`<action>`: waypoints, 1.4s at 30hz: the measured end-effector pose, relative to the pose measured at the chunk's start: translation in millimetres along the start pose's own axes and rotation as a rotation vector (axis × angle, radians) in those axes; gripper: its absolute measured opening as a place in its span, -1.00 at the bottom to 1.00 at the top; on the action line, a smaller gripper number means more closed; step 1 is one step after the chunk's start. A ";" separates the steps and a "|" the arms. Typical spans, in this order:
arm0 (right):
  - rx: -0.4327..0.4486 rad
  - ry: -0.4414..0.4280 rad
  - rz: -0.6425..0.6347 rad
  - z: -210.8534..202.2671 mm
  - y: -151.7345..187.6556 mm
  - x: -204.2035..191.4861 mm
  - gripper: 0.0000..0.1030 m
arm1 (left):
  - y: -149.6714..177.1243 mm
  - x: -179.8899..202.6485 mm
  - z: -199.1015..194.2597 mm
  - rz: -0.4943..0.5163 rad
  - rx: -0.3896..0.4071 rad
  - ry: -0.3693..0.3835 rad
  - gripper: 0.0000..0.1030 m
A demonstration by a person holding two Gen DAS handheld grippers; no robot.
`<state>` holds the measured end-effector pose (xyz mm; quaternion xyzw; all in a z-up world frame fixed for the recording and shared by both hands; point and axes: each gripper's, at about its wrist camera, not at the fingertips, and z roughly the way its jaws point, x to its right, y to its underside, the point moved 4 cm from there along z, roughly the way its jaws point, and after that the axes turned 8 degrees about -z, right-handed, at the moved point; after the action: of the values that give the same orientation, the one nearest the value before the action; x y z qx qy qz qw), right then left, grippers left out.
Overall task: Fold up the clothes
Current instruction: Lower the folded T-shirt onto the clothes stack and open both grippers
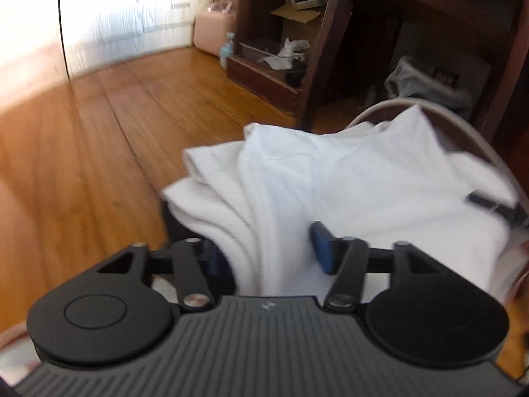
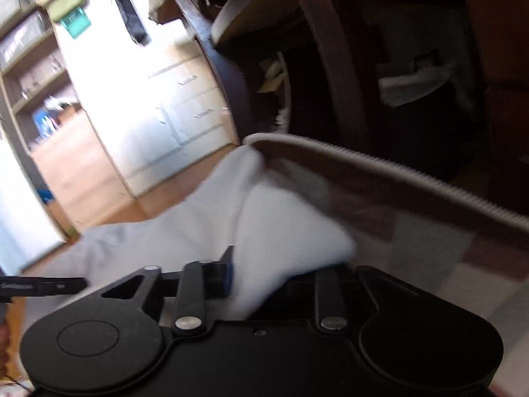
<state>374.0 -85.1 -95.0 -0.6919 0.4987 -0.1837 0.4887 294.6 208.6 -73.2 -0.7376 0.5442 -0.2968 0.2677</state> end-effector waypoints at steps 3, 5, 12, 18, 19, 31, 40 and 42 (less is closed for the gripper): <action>0.037 0.092 -0.049 -20.7 -9.7 -4.1 -0.27 | -8.3 9.3 -13.1 0.139 0.056 -0.099 0.18; 0.077 0.204 -0.114 -35.9 -16.4 -7.9 -0.21 | -14.4 11.8 -29.2 0.197 0.114 -0.172 0.18; 0.049 -0.049 -0.224 -39.4 -37.5 -38.1 -0.12 | -11.6 21.0 -37.5 0.220 0.112 -0.060 0.14; -0.043 -0.056 -0.437 6.7 -6.2 -69.4 0.25 | 9.5 33.6 -11.1 0.217 -0.034 0.125 0.16; -0.032 -0.056 -0.413 6.6 0.8 -62.7 0.43 | 14.6 33.8 -7.6 0.216 -0.053 0.142 0.17; -0.006 -0.081 -0.122 -10.5 8.5 -21.2 0.17 | 44.7 17.7 -13.2 0.231 -0.053 0.067 0.17; -0.203 -0.066 -0.280 62.0 -47.8 -52.1 0.15 | -21.5 10.6 -28.9 0.127 0.067 0.214 0.18; -0.238 -0.037 -0.228 84.2 -51.2 -40.1 0.14 | -35.1 5.3 -2.3 0.100 0.037 0.176 0.18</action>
<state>445.1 -7.5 -80.0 -0.8002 0.4260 -0.1650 0.3885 316.7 212.6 -45.6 -0.6757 0.5961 -0.3566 0.2467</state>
